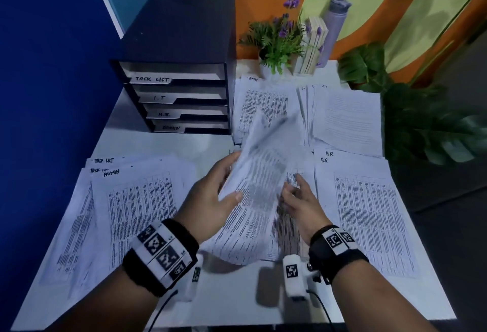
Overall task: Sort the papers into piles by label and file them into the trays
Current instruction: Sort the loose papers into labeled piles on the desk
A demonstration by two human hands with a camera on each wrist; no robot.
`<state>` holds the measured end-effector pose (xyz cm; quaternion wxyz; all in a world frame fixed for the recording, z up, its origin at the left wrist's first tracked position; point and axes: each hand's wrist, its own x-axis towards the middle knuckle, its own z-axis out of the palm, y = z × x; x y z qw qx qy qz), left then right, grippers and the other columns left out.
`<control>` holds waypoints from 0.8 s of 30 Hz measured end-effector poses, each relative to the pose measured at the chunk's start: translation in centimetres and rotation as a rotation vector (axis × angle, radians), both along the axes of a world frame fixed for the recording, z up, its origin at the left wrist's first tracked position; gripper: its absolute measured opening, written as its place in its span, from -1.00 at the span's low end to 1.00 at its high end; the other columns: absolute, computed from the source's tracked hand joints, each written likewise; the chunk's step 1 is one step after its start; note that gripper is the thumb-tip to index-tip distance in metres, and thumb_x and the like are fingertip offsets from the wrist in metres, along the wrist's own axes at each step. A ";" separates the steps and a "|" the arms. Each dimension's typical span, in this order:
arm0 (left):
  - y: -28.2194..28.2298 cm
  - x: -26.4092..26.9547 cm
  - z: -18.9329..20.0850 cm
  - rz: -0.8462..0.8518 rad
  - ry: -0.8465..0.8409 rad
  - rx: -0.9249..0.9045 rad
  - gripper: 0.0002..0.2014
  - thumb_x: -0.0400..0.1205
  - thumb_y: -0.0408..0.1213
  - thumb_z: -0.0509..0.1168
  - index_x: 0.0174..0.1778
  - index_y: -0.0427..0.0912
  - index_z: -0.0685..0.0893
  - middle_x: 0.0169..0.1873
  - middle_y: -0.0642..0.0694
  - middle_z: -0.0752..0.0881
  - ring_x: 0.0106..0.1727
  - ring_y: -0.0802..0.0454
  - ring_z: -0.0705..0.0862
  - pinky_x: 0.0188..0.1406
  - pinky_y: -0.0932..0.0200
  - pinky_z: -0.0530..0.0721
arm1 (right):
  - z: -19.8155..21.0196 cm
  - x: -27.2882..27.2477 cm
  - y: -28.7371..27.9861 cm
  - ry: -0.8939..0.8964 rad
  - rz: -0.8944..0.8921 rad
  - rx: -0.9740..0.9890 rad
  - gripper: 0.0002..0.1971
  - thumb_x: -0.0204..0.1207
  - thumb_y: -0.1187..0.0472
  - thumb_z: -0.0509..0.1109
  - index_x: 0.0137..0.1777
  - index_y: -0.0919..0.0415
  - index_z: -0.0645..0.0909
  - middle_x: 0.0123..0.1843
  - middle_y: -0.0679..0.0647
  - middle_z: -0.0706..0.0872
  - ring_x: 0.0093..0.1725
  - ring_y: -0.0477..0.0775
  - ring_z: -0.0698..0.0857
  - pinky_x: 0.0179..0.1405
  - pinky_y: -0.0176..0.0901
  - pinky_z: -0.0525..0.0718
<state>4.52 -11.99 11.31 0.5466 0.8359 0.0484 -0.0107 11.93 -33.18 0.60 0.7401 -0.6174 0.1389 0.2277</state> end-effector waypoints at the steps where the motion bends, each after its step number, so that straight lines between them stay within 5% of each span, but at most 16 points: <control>1: 0.1 0.3 0.5 -0.002 -0.011 -0.001 -0.35 0.63 -0.31 0.38 0.48 0.41 0.30 0.33 0.25 0.60 0.32 0.30 0.59 0.29 0.29 0.53 | -0.2 0.2 -0.1 0.034 -0.025 0.086 -0.21 0.57 0.24 0.44 0.68 -0.08 0.08 0.57 0.07 0.39 0.46 0.06 0.52 0.59 0.21 0.32; 3: 0.6 1.0 0.3 0.080 0.000 -0.023 -0.35 0.64 -0.29 0.36 0.56 0.27 0.26 0.38 0.18 0.58 0.34 0.19 0.58 0.30 0.18 0.52 | 0.6 0.5 0.0 0.067 -0.107 0.260 -0.13 0.52 0.31 0.46 0.69 -0.01 0.02 0.65 0.07 0.30 0.51 0.07 0.45 0.61 0.20 0.27; 5: 1.4 1.6 -1.2 0.161 0.053 -0.045 -0.33 0.66 -0.32 0.33 0.61 0.19 0.21 0.39 0.14 0.56 0.36 0.13 0.57 0.38 0.07 0.51 | 1.5 0.8 -0.1 0.043 -0.153 0.267 -0.16 0.44 0.37 0.53 0.63 0.12 0.15 0.50 0.01 0.50 0.33 0.01 0.59 0.55 0.04 0.31; 8: 1.6 2.0 -4.1 0.162 0.141 -0.024 -0.29 0.66 -0.38 0.30 0.62 0.24 0.14 0.40 0.11 0.55 0.38 0.06 0.56 0.46 -0.15 0.49 | 2.1 1.3 -0.1 -0.092 -0.115 -0.038 -0.46 0.55 0.50 0.37 0.47 0.11 0.39 0.19 0.16 0.73 0.08 0.14 0.75 0.19 0.03 0.66; 12: 1.3 1.8 -7.4 0.110 0.258 -0.115 -0.15 0.65 -0.46 0.29 0.64 0.35 -0.01 0.55 0.14 0.42 0.41 0.07 0.55 0.44 -0.15 0.52 | 0.9 1.8 -0.8 -0.183 -0.107 -0.464 -0.48 0.57 0.42 0.33 0.50 0.07 0.39 0.18 0.14 0.69 -0.12 -0.04 0.70 -0.25 -0.30 0.62; 14: 1.4 1.4 -8.6 0.137 0.301 -0.101 -0.20 0.66 -0.43 0.29 0.68 0.18 0.03 0.52 0.11 0.42 0.31 0.08 0.60 0.40 -0.07 0.57 | 0.1 1.9 -1.4 -0.178 -0.109 -0.564 -0.45 0.58 0.41 0.31 0.54 0.08 0.36 0.26 0.17 0.66 -0.11 -0.02 0.68 -0.19 -0.23 0.65; 16: 2.1 0.9 -9.4 0.183 0.290 -0.049 -0.30 0.66 -0.46 0.27 0.66 0.05 0.17 0.47 0.04 0.46 0.27 0.06 0.62 0.38 -0.01 0.58 | -0.3 1.9 -1.7 -0.222 -0.054 -0.766 -0.39 0.57 0.41 0.28 0.61 0.12 0.29 0.37 0.19 0.58 0.10 0.15 0.67 0.03 -0.07 0.67; 20: 5.7 -0.5 -10.5 0.319 0.312 0.250 -0.46 0.66 -0.39 0.27 0.58 -0.08 0.37 0.40 -0.14 0.46 0.32 -0.09 0.58 0.39 0.00 0.53 | -0.5 1.4 -0.1 -0.372 0.103 -1.204 -0.27 0.43 0.45 0.35 0.63 0.16 0.29 0.53 0.16 0.34 0.43 0.30 0.39 0.34 0.18 0.44; 24: 11.6 -3.0 -12.3 0.560 0.505 0.441 -0.40 0.62 -0.16 0.33 0.60 -0.08 0.35 0.52 -0.23 0.38 0.42 -0.25 0.51 0.46 -0.14 0.48 | -0.9 0.2 3.9 -0.505 0.289 -1.031 -0.51 0.47 0.45 0.34 0.41 0.20 0.59 0.24 0.18 0.55 0.28 0.30 0.54 0.22 -0.06 0.49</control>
